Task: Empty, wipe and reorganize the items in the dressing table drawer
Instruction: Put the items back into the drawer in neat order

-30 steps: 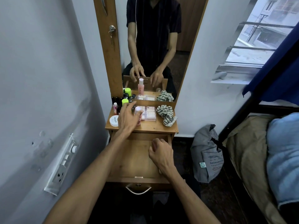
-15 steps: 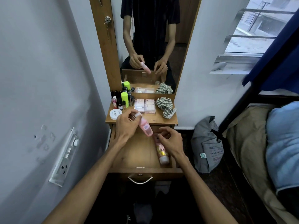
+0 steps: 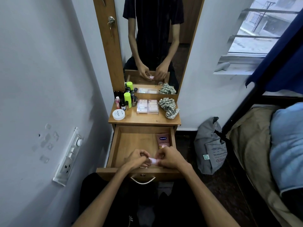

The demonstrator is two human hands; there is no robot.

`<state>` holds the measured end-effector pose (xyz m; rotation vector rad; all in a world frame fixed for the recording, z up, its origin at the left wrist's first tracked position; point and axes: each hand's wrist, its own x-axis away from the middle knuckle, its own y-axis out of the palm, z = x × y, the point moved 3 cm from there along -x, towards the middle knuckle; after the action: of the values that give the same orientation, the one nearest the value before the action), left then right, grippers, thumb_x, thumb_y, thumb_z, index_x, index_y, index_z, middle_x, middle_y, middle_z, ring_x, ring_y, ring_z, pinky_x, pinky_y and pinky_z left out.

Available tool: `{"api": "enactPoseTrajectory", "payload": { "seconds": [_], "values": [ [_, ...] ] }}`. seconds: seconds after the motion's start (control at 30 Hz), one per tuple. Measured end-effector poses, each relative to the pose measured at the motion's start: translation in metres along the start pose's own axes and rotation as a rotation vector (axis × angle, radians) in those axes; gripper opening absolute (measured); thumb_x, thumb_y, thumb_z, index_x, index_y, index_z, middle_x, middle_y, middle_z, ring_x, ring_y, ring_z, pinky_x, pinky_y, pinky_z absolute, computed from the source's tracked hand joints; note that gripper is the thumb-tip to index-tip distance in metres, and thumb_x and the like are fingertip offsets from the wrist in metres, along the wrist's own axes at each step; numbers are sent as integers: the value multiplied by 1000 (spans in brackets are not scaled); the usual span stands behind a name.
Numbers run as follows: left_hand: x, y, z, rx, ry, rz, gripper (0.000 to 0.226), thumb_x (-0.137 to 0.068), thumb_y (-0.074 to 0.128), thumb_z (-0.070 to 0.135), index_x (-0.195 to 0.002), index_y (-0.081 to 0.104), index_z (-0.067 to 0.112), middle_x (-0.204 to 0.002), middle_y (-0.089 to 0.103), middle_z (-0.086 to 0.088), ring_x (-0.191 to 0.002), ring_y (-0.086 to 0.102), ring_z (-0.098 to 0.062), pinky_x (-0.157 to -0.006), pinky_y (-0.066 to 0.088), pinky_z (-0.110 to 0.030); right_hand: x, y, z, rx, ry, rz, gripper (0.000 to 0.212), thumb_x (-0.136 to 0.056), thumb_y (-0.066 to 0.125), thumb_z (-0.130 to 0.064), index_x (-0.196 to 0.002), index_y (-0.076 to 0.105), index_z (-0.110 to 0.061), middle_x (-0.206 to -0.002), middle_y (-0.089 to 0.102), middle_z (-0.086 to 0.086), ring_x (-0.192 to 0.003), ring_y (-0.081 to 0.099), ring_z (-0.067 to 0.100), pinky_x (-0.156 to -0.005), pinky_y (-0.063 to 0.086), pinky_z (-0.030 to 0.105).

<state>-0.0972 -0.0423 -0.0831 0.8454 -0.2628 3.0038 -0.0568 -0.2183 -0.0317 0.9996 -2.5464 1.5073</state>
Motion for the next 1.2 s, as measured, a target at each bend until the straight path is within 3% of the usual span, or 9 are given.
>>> {"api": "enactPoseTrajectory", "payload": {
  "seconds": [0.2, 0.37, 0.53, 0.7, 0.8, 0.9, 1.0, 1.1, 1.2],
  "values": [
    [-6, 8, 1, -281, 13, -37, 18, -62, 76, 10, -79, 73, 15, -76, 74, -6, -66, 66, -16, -76, 59, -41, -4, 6, 3, 124, 77, -62, 14, -88, 73, -25, -101, 74, -20, -87, 59, -9, -86, 58, 11, -71, 49, 21],
    [-6, 15, 3, -472, 35, -46, 16, -61, 81, 37, -75, 77, 29, -82, 74, 9, -81, 67, -7, -71, 52, -22, -7, 12, 6, 248, 97, -14, 21, -91, 71, -29, -107, 73, -15, -88, 56, -7, -86, 55, 15, -75, 43, 26],
    [-11, 18, 7, -619, 47, -70, 23, -81, 68, 11, -93, 80, 26, -91, 71, 12, -94, 66, -10, -84, 55, -25, -10, 18, 2, 315, 155, -26, 33, -89, 72, -45, -97, 72, -14, -94, 67, 2, -76, 57, 17, -67, 43, 27],
    [-17, 20, 5, -609, 58, -86, 20, -85, 69, 13, -96, 78, 27, -100, 71, 10, -98, 63, -7, -86, 53, -24, -14, 19, -2, 323, 152, -66, 28, -92, 70, -40, -84, 55, -18, -87, 58, 0, -78, 58, 18, -68, 43, 27],
    [-11, 13, 13, -519, 113, 134, 16, -84, 69, 20, -93, 74, 32, -94, 70, 15, -88, 63, -1, -71, 49, -18, -17, 19, -2, 355, 143, -87, 28, -92, 67, -39, -79, 57, -17, -88, 61, 3, -82, 62, 21, -70, 45, 29],
    [-1, -12, 35, -368, 275, 460, 21, -81, 69, 14, -78, 70, 35, -83, 70, 14, -81, 65, -4, -70, 53, -22, -20, 19, -1, 353, 138, -96, 26, -90, 67, -37, -99, 72, -14, -104, 70, 8, -91, 65, 24, -80, 53, 33],
    [6, -45, 64, -319, 389, 660, 11, -82, 71, 14, -83, 69, 24, -84, 66, 9, -78, 62, -6, -67, 50, -21, -21, 16, -4, 266, 120, 17, 16, -88, 67, -30, -92, 74, -17, -100, 73, 3, -89, 68, 20, -79, 57, 32],
    [-3, -72, 86, -318, 400, 739, 14, -83, 73, 20, -97, 71, 19, -91, 68, 5, -81, 62, -8, -69, 49, -20, -24, 13, -4, 150, 126, 115, 8, -85, 68, -27, -79, 71, -22, -88, 72, -9, -81, 65, 10, -73, 55, 27],
    [-27, -85, 105, -358, 363, 684, 38, -85, 73, 31, -121, 66, 21, -107, 68, 3, -92, 63, -12, -82, 57, -36, -29, 8, -4, 27, 137, 229, 13, -82, 67, -30, -84, 77, -23, -81, 74, -11, -74, 67, 5, -68, 57, 24]
  ]
}}
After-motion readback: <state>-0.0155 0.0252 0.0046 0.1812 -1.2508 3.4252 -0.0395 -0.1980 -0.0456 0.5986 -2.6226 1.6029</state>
